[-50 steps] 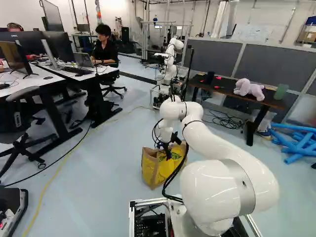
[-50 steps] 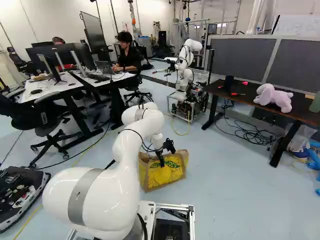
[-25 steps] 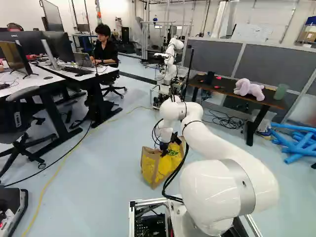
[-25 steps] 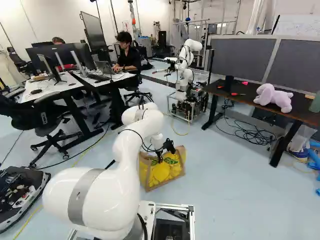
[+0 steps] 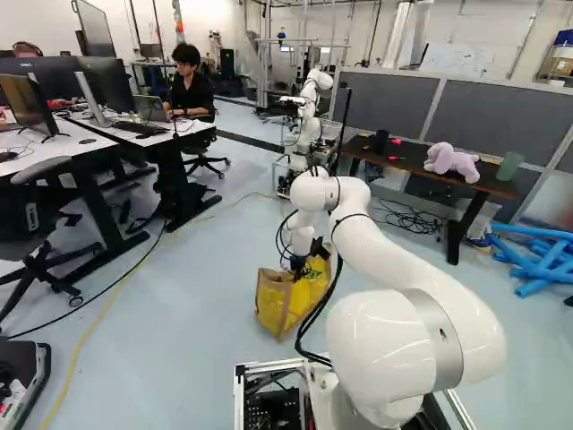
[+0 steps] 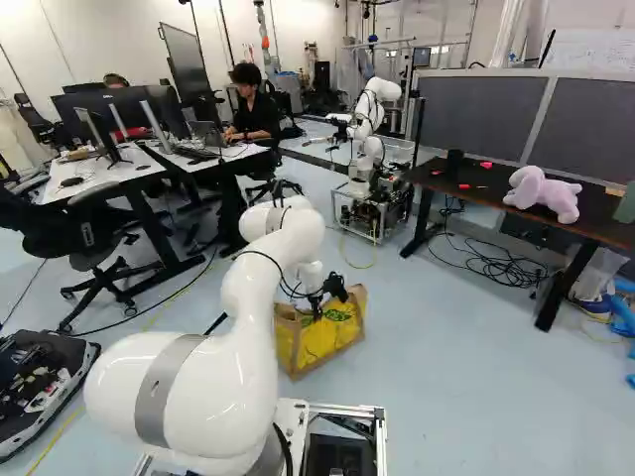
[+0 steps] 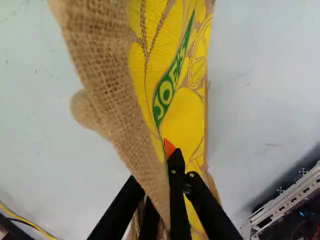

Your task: Pick up the bag on the ground and place it on the table

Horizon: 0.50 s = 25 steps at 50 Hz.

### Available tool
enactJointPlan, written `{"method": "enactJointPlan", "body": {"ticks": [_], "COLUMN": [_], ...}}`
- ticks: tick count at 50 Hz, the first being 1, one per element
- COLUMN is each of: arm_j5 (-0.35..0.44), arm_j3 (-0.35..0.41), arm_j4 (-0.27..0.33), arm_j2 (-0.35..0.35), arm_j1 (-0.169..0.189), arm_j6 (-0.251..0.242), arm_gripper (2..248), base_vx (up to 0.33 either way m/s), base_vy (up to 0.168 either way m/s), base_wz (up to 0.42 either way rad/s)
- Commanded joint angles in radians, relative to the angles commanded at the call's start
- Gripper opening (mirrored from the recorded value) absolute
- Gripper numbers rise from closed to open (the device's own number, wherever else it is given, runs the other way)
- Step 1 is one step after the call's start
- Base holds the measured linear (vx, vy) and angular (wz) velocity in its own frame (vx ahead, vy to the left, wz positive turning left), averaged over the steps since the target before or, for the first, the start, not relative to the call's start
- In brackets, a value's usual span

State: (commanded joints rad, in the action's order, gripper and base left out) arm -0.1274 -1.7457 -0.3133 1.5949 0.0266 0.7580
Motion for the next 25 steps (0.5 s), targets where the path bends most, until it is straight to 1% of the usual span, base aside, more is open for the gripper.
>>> {"method": "enactJointPlan", "body": {"ticks": [17, 25], "arm_j5": [0.000, 0.000], "arm_j3": [0.093, 0.134], "arm_j4": [0.001, 0.017], "arm_j2": [-0.075, -0.109], "arm_j1": [0.001, 0.001], "arm_j6": [0.000, 0.000], "arm_gripper": [21, 21], "base_vx": [0.000, 0.000], "base_vy": [0.000, 0.000], "base_wz": [0.000, 0.000]}}
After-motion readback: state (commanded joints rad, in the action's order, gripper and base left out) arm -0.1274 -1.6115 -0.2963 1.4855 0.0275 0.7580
